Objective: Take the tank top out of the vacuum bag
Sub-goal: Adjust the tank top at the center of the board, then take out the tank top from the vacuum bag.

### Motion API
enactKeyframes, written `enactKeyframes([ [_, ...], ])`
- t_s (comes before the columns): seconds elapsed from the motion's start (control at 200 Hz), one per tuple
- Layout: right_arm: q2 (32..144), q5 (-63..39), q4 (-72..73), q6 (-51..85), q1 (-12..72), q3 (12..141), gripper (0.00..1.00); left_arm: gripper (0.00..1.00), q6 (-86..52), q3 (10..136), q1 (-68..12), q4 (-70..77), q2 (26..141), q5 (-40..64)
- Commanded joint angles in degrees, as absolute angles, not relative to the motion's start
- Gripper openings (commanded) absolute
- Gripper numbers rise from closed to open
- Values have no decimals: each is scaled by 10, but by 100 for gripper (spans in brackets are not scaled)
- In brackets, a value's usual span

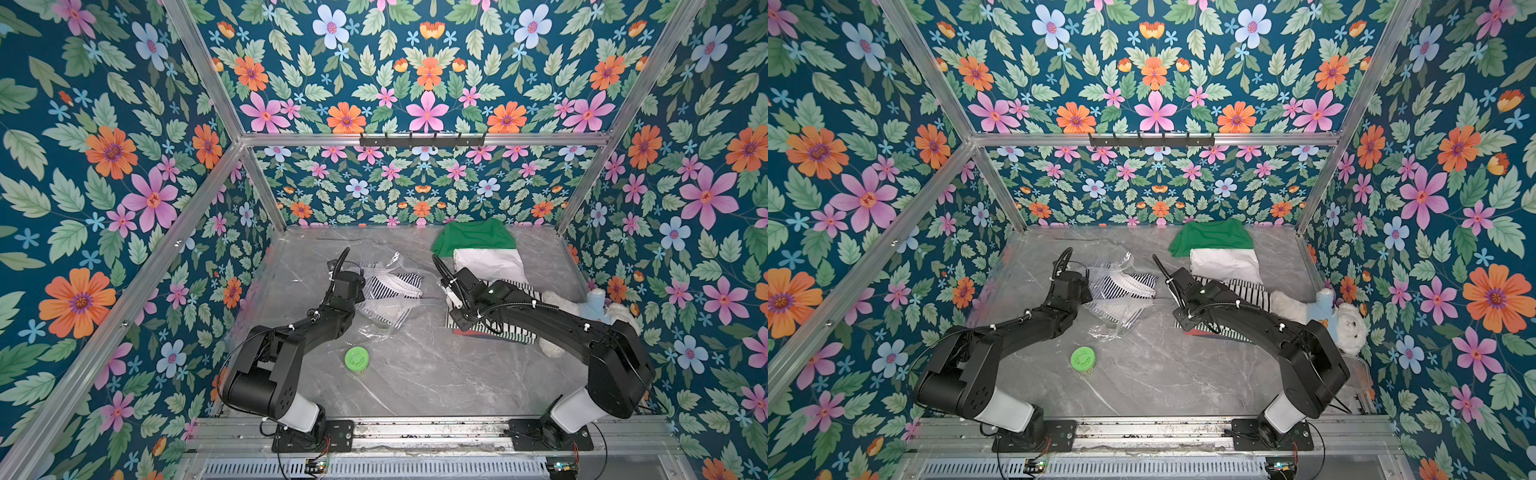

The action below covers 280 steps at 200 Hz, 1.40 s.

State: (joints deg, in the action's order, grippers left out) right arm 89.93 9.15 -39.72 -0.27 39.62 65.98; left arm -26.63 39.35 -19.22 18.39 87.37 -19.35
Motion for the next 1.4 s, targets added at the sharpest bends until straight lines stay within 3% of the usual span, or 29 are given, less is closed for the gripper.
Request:
enactKeyframes([
  [0.0,896,54,-429,-16,400,654,0,0,-260,396,-191,192,875,-202],
  [0.295,916,30,-429,-20,401,658,0,0,-258,398,-191,189,872,-203],
  [0.365,911,46,-423,-11,400,658,32,0,-258,398,-192,188,870,-205],
  [0.455,886,44,-402,1,396,651,59,0,-258,397,-191,188,869,-202],
  [0.675,813,-44,-251,93,363,609,87,0,-258,395,-192,191,860,-200],
  [0.945,857,-163,-28,321,311,587,81,0,-256,388,-192,190,847,-200],
  [1.395,1114,-269,-104,435,307,769,70,0,-259,374,-192,190,836,-205],
])
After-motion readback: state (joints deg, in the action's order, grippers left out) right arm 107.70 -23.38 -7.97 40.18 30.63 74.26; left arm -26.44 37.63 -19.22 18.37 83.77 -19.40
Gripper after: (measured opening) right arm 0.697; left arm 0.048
